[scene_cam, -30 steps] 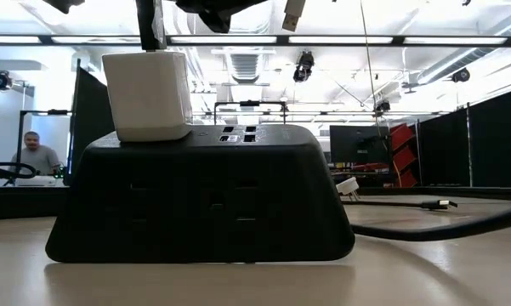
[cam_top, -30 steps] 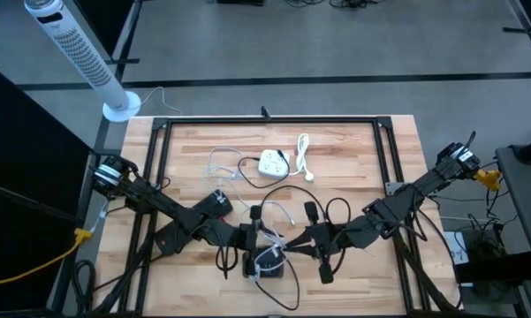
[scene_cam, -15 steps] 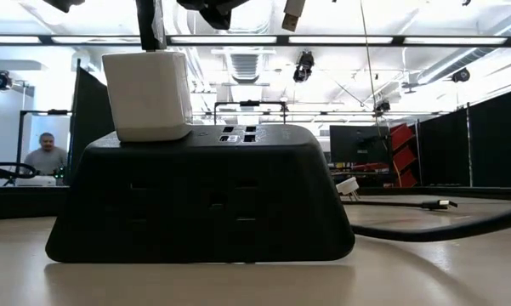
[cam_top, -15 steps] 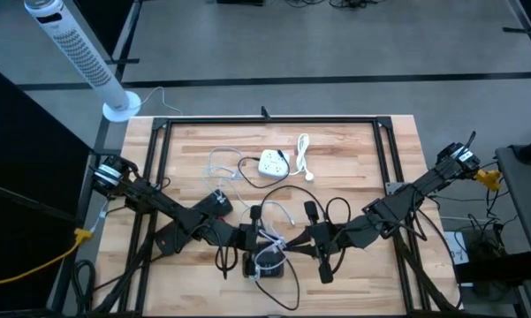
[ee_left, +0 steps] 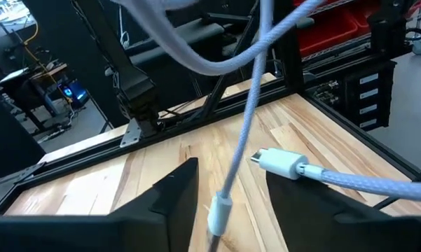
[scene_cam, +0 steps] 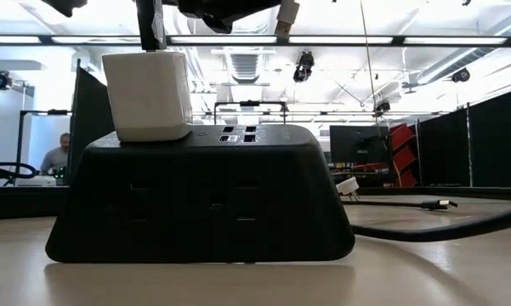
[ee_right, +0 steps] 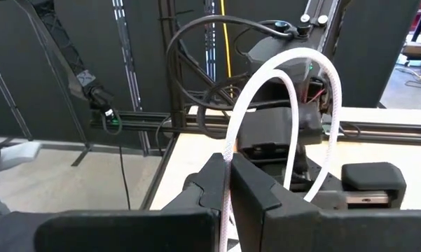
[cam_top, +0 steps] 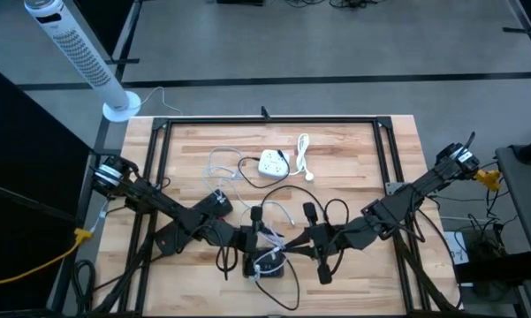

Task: Insert USB
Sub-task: Insert the purple charger cable into the bottom black outlet extension

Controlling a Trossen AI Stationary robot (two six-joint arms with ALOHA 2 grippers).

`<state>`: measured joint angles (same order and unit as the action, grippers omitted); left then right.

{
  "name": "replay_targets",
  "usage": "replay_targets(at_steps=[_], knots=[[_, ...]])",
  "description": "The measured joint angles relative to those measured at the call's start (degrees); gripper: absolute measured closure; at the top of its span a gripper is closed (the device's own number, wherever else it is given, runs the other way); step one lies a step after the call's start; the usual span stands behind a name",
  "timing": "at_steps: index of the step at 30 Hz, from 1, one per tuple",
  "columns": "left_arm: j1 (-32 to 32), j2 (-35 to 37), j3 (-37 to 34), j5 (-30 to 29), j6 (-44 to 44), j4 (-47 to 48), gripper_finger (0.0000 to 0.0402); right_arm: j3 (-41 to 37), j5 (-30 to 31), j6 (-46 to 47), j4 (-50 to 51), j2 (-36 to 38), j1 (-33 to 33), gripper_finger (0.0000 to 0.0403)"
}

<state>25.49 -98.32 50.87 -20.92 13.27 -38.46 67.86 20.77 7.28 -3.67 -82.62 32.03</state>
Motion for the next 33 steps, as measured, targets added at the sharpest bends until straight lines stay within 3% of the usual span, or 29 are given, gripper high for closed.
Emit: replay_targets(at_steps=[5, 15, 33], knots=[[-1.11, 0.0, 0.0, -0.16, -2.31, -0.02, 0.025, 0.02, 0.03, 0.05, -0.08, -0.16, -0.13, 0.0401], [-1.91, -0.02, 0.0, 0.93, -5.17, 0.48, 0.0334, 0.23, 0.18, -0.89, -1.59, -0.2, -0.19, 0.0401], [-1.91, -0.11, 0.02, 0.93, -3.27, 2.9, 0.0311, 0.84, 0.2, -1.35, -3.06, -0.2, -0.2, 0.0401]])
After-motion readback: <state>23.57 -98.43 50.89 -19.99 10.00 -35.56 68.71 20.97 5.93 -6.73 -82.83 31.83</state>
